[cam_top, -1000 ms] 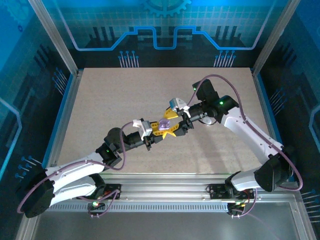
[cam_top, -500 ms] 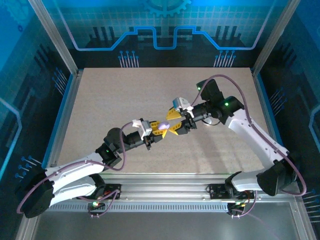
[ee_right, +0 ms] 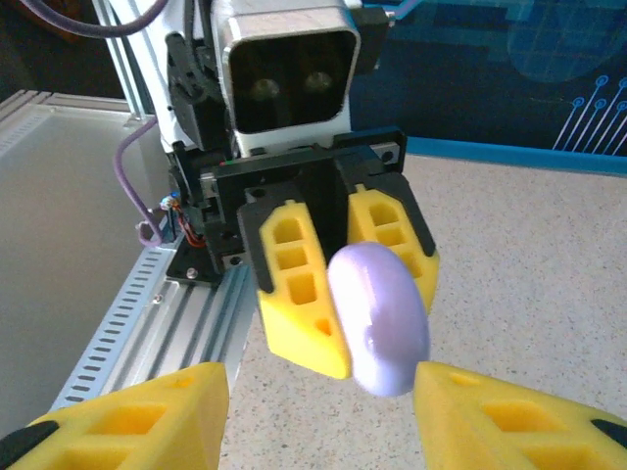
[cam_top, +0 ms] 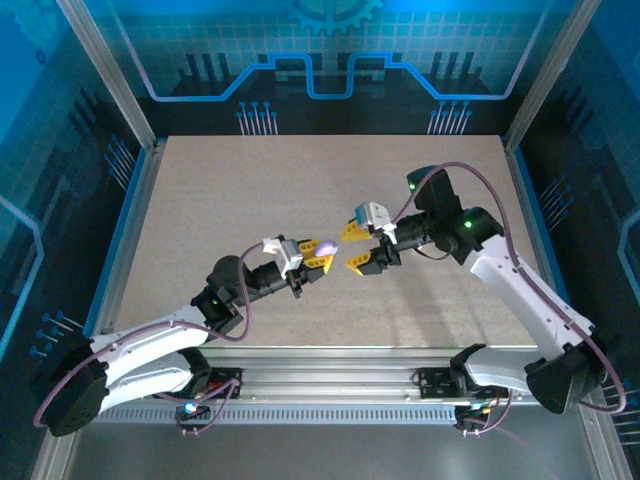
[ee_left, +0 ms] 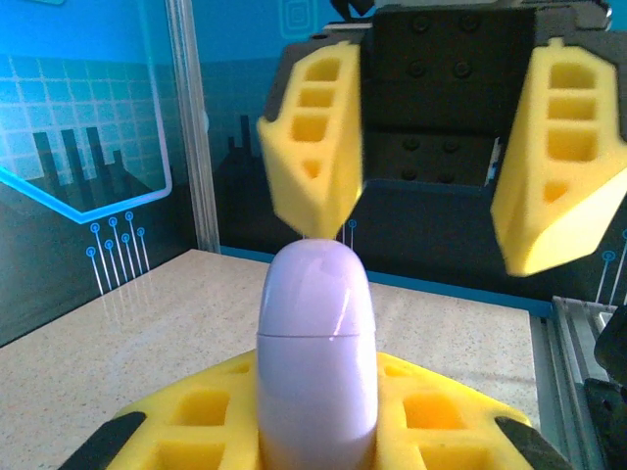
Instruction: Insert the wireless bluetooth earbuds into the charging case
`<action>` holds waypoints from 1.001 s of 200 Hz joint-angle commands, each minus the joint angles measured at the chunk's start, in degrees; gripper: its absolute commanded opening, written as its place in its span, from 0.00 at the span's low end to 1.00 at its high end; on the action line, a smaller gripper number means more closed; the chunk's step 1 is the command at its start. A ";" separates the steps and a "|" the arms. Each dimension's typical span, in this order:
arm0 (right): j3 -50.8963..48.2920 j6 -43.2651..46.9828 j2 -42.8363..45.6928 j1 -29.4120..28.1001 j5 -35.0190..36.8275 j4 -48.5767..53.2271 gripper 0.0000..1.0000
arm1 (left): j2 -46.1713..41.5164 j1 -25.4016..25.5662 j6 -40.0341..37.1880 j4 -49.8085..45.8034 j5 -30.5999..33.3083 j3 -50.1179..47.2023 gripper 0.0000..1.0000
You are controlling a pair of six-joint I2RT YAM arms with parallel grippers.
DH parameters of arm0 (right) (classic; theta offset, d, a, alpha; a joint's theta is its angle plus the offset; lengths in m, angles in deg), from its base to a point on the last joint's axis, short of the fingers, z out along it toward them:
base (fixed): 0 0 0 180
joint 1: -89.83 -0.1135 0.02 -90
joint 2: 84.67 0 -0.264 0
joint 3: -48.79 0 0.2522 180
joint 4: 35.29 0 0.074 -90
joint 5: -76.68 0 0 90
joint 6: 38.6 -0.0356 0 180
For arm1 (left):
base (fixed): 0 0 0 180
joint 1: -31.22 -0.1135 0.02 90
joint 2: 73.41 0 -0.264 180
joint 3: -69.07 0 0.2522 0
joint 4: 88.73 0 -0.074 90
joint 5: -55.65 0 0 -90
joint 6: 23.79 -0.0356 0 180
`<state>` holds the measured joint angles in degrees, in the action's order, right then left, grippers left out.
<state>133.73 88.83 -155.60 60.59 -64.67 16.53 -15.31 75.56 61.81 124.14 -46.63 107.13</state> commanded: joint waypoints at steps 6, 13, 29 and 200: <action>3.36 2.70 -2.49 -2.36 2.66 0.60 0.53 | -0.63 -0.36 -0.14 2.58 -1.40 0.60 0.17; 3.76 2.94 -2.99 -2.73 2.66 0.70 0.53 | -0.73 -0.39 -0.17 2.57 -1.43 0.50 0.17; 4.38 3.14 -3.68 -3.02 2.43 0.44 0.53 | -0.71 -0.39 -0.25 2.48 -1.46 0.57 0.17; 8.45 8.58 -8.32 -4.51 0.88 4.56 0.34 | -1.04 -0.30 -0.51 1.35 -1.88 0.93 0.17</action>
<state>140.33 96.15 -163.17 57.03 -62.81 19.20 -15.31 75.58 61.79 124.27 -47.26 107.13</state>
